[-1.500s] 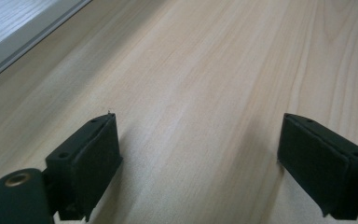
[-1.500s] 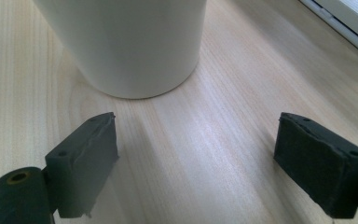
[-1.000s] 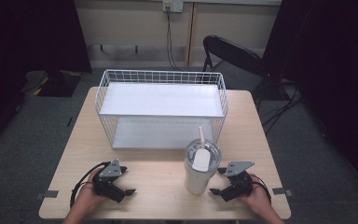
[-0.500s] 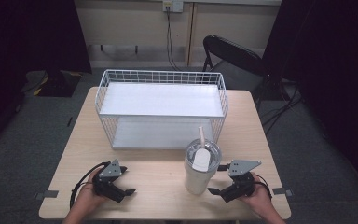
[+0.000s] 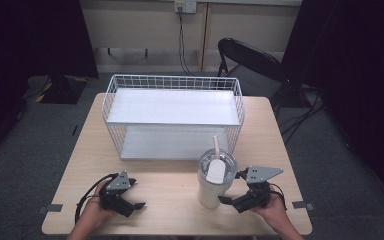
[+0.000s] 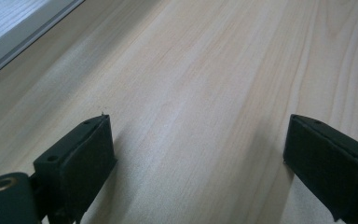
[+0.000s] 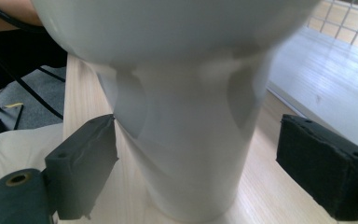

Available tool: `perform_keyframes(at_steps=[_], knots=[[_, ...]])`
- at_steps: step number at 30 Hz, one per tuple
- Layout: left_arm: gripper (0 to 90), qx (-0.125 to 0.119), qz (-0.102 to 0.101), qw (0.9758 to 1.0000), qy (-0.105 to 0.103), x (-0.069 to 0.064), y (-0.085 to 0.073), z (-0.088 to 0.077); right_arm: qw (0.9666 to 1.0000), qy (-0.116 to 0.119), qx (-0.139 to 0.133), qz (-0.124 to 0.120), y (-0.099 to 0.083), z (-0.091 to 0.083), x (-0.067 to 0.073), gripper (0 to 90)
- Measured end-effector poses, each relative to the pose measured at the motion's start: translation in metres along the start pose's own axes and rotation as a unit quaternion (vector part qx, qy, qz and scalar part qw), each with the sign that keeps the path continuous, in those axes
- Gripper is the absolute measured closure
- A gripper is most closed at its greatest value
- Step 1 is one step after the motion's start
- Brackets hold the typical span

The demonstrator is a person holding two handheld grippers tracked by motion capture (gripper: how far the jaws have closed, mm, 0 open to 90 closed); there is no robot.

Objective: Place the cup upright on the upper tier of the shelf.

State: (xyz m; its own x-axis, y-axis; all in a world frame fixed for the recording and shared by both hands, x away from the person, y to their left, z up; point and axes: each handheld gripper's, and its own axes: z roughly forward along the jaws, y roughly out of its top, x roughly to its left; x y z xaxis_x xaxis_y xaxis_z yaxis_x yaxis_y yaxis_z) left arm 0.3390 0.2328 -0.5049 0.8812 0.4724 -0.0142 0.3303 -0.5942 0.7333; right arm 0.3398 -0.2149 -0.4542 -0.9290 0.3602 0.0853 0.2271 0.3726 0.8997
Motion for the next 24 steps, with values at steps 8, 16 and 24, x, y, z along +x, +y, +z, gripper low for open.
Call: perform_keyframes(at_steps=[8, 16, 24], knots=[[8.0, 0.000, -0.001, 1.0000, 0.000, 0.000, 0.000, 0.000, 0.9995, 0.008, -0.029, -0.001, 0.006, 0.011, 0.004, 10.8], [7.9, 0.000, -0.001, 1.0000, 0.001, 0.000, 0.000, 0.000, 0.9989, 0.000, -0.047, -0.004, 0.006, 0.019, 0.006, 9.0], [8.0, -0.001, -0.001, 1.0000, 0.001, 0.000, 0.000, 0.000, 0.9984, -0.003, -0.056, -0.006, 0.006, 0.022, 0.007, 8.8]])
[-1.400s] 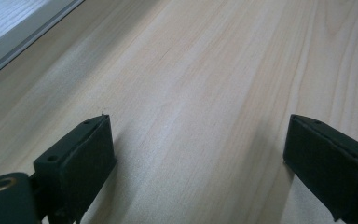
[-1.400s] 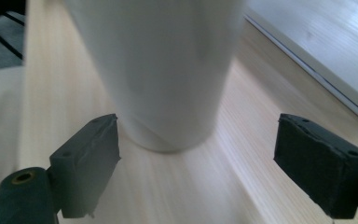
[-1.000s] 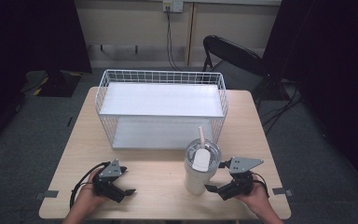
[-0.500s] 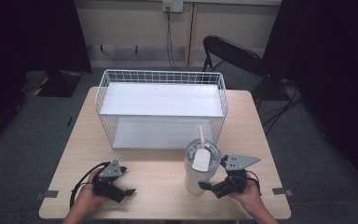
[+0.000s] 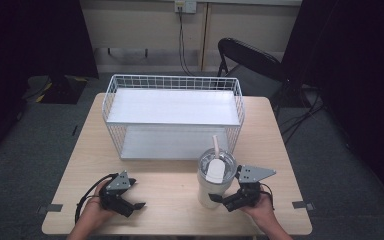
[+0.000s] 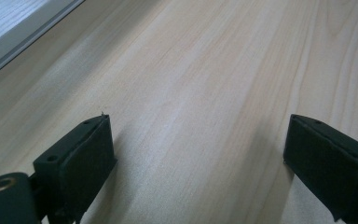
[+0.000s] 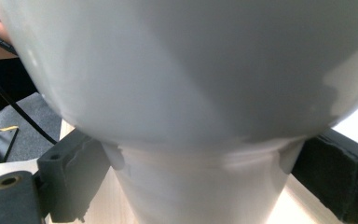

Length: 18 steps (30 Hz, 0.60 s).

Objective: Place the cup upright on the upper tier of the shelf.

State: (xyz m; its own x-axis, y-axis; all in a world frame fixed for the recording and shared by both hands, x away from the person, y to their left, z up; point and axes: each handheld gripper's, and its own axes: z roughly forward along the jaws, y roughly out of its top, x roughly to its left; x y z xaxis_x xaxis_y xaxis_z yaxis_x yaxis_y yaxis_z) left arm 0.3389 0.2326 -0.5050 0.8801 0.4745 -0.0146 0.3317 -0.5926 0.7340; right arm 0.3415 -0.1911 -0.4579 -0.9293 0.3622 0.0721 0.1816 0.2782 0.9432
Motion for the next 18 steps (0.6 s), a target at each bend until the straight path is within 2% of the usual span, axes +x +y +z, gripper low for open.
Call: perform_keyframes(at_steps=[10, 18], knots=[[7.9, 0.000, 0.000, 1.0000, 0.000, 0.0000, 0.0000, 0.0000, 0.9997, 0.007, -0.024, 0.006, -0.0045, 0.0055, -0.0012, 7.9], [7.9, 0.000, 0.000, 1.0000, 0.000, 0.0000, 0.0000, 0.0000, 0.9995, 0.015, -0.024, 0.011, -0.0040, 0.0083, -0.0034, 7.7]])
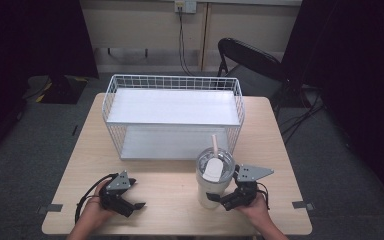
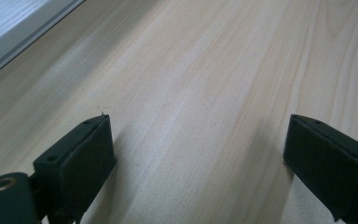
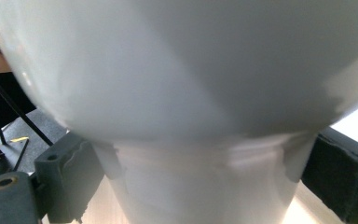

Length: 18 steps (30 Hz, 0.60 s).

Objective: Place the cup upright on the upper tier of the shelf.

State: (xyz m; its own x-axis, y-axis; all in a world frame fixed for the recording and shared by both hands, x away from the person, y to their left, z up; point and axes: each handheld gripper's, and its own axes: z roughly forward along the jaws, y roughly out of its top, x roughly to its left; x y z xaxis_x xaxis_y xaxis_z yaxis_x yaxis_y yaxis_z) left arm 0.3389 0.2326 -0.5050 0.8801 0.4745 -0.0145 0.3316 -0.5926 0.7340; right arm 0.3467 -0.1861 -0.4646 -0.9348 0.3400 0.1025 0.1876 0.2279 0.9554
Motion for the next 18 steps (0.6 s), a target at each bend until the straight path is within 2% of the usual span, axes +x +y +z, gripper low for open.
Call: perform_keyframes(at_steps=[6, 18], knots=[[7.9, 0.000, 0.000, 1.0000, 0.000, 0.0000, 0.0000, 0.0000, 0.9999, 0.014, 0.005, -0.009, -0.0003, -0.0013, -0.0023, 7.6], [8.0, 0.000, 0.000, 1.0000, 0.000, 0.0000, 0.0000, 0.0000, 0.9992, 0.036, 0.010, -0.011, 0.0008, 0.0012, -0.0074, 7.4]])
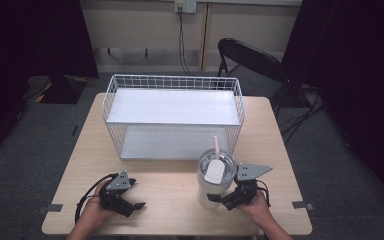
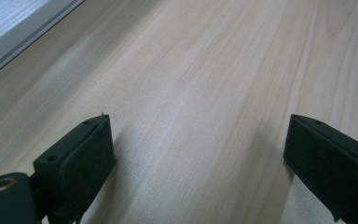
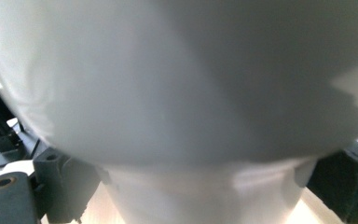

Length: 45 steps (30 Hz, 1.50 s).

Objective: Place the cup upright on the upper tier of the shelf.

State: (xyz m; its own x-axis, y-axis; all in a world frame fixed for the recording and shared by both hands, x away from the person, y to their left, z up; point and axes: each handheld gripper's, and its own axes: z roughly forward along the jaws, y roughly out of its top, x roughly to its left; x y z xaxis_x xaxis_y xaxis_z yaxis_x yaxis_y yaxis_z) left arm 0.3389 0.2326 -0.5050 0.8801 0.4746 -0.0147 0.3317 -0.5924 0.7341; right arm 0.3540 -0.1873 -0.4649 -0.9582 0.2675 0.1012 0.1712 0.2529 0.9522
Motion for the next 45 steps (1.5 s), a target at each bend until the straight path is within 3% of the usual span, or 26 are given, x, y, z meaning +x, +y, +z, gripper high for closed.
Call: perform_keyframes(at_steps=[8, 19, 24, 31, 38, 45], knots=[[7.9, 0.000, 0.000, 1.0000, 0.000, 0.0000, 0.0000, 0.0000, 0.9998, 0.018, -0.002, -0.002, -0.0004, 0.0022, -0.0047, 7.1], [7.9, 0.000, 0.000, 1.0000, 0.000, 0.0001, 0.0000, 0.0000, 0.9995, 0.027, -0.014, 0.004, -0.0029, 0.0058, -0.0065, 6.4], [7.9, 0.000, 0.001, 1.0000, 0.000, 0.0002, 0.0000, 0.0000, 0.9997, 0.026, -0.006, 0.003, -0.0011, 0.0070, -0.0062, 6.3], [7.9, 0.002, 0.002, 1.0000, 0.000, 0.0004, 0.0001, -0.0001, 0.9996, 0.010, -0.024, 0.007, -0.0037, 0.0062, -0.0022, 7.1], [7.9, 0.000, 0.001, 1.0000, 0.000, 0.0002, 0.0001, 0.0000, 0.9993, -0.016, -0.033, -0.009, -0.0020, 0.0053, 0.0023, 9.2], [7.9, 0.002, 0.003, 1.0000, -0.001, 0.0006, 0.0002, -0.0003, 0.9988, -0.022, -0.043, 0.007, 0.0004, 0.0022, 0.0009, 9.5]])
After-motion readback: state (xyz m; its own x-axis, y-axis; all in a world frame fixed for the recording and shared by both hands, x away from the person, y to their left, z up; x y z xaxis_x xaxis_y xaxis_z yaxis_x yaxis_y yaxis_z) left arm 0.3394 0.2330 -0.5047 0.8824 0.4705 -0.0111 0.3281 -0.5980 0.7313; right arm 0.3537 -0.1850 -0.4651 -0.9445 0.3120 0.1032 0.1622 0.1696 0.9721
